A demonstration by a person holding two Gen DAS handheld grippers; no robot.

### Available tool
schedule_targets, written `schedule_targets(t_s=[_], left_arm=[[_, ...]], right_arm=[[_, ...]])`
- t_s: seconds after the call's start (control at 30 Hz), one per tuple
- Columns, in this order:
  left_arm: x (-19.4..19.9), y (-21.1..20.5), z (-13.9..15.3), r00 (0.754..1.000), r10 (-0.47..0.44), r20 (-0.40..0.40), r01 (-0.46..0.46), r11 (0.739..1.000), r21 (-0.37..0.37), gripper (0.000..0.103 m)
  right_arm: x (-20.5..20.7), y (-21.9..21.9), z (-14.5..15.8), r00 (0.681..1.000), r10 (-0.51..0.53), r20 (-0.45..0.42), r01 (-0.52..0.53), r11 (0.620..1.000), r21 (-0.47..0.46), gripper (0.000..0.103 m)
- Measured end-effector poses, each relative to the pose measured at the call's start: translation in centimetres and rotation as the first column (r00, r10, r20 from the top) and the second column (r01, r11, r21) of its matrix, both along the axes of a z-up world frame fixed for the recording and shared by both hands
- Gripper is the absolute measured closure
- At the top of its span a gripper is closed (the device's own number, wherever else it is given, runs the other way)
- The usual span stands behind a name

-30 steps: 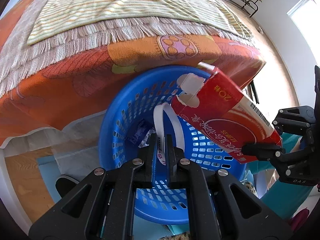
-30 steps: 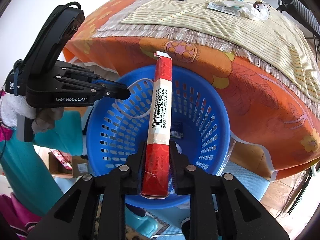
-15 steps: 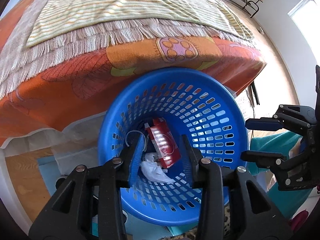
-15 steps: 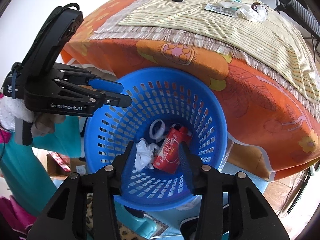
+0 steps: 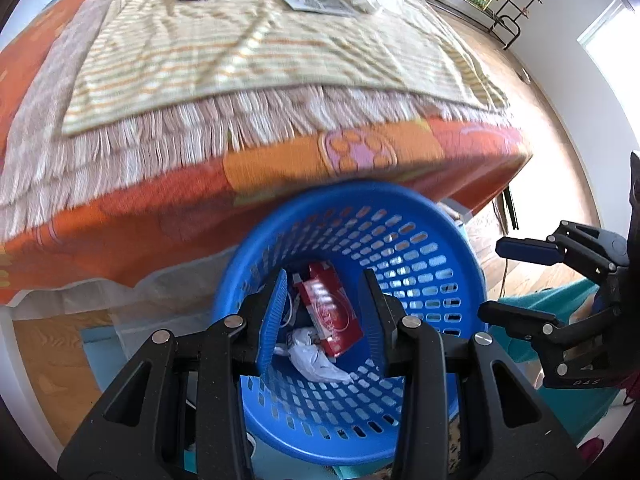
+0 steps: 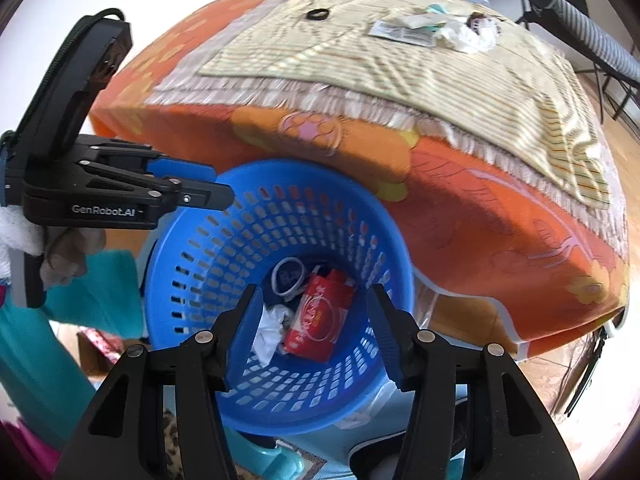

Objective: Collect trash
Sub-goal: 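Move both tools back over the towel toward the remaining white tube and papers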

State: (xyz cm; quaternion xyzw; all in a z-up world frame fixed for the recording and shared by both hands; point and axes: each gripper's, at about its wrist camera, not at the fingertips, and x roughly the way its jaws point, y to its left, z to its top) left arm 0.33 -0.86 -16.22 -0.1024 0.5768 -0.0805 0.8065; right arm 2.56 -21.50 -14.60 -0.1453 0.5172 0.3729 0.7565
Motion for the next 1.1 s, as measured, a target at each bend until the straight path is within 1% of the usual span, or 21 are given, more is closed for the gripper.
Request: schedule_targets(t_s=[0.07,0.1,0.13,0.2,0.3,0.43,0.57,0.77,0.87,1.0,1.1], left_arm=[[0.5,0.2,0.5,1.000,0.007,0.010,-0.007,1.000,0.004,0.066],[0.9,0.3,0.8,1.000,0.012,0.014,-0.012,1.000,0.005,0.066],[1.2,0.5,1.1,1.000,0.018,0.017,-0.018,1.000,0.008,0.066],[2.0,0.9,1.6,0.999,0.031,0.021,-0.032,0.999,0.011,0.066],[3.1,1.7,2.5,0.998,0.061,0.033,-0.061,0.998,-0.008,0.066],[5.2,2.8,3.9,0.993,0.098,0.063,-0.098,0.995,-0.017,0.066],[7.4,4.4,5.1,0.986,0.136,0.094,-0.135,0.991,-0.014,0.066],[10.7,6.9,6.0,0.973,0.191,0.129,-0.191,0.981,-0.013,0.066],[11.9,8.2,6.2,0.964,0.223,0.142,-0.221,0.975,-0.029,0.066],[13.6,9.7,6.5,0.954,0.256,0.157,-0.252,0.967,-0.041,0.066],[14.9,10.3,6.4,0.950,0.269,0.160,-0.266,0.963,-0.039,0.066]], right_arm=[[0.6,-0.2,0.4,1.000,-0.023,0.002,0.023,1.000,0.013,0.044],[0.8,-0.3,0.6,0.999,-0.033,0.004,0.033,0.999,0.020,0.040],[1.0,-0.4,0.8,0.999,-0.042,0.008,0.041,0.999,0.025,0.038],[1.7,-0.7,1.3,0.998,-0.067,0.018,0.067,0.997,0.036,0.037],[2.8,-0.9,1.9,0.994,-0.109,0.020,0.108,0.993,0.040,0.037],[4.6,-1.4,2.5,0.986,-0.164,0.000,0.164,0.985,0.049,0.037],[6.2,-1.9,3.8,0.981,-0.196,0.007,0.195,0.977,0.084,0.037],[8.2,-2.1,5.8,0.972,-0.230,0.043,0.222,0.965,0.136,0.037],[9.6,-2.0,6.8,0.968,-0.240,0.072,0.227,0.962,0.153,0.037],[12.3,-1.5,7.8,0.963,-0.242,0.123,0.216,0.958,0.190,0.037],[14.6,-1.4,8.1,0.959,-0.252,0.130,0.221,0.951,0.215,0.037]])
